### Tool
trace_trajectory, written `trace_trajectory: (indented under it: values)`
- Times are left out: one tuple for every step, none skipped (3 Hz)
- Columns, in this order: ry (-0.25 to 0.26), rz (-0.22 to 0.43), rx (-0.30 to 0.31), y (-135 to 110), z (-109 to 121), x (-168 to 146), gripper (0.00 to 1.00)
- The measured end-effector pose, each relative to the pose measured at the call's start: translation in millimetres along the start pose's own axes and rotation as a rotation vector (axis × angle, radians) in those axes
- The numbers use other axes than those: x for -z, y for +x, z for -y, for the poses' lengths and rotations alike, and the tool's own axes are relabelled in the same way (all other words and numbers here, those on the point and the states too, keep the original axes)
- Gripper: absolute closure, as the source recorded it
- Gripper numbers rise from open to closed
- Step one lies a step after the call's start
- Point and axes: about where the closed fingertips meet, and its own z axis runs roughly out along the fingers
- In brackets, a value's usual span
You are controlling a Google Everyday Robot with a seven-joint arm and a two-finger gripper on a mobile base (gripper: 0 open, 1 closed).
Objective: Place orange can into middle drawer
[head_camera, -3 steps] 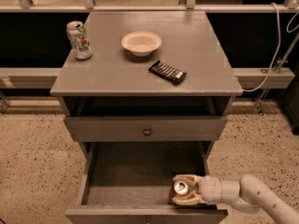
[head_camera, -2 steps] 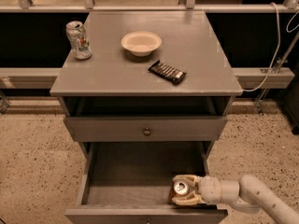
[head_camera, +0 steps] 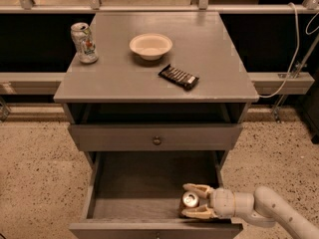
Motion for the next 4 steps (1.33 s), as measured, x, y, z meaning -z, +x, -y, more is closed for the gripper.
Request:
trace_trajectory:
  values:
    - [-0.002, 0.001, 0.000, -0.2, -0.4, -1.0, 0.00]
    - [0.017, -0.025, 0.004, -4.3, -7.2, 13.7, 0.00]
    - [0.078, -0.088, 0.029, -20.6, -19.6, 37.7, 0.00]
    - [0.095, -0.104, 0.030, -25.0, -28.1, 47.1, 0.00]
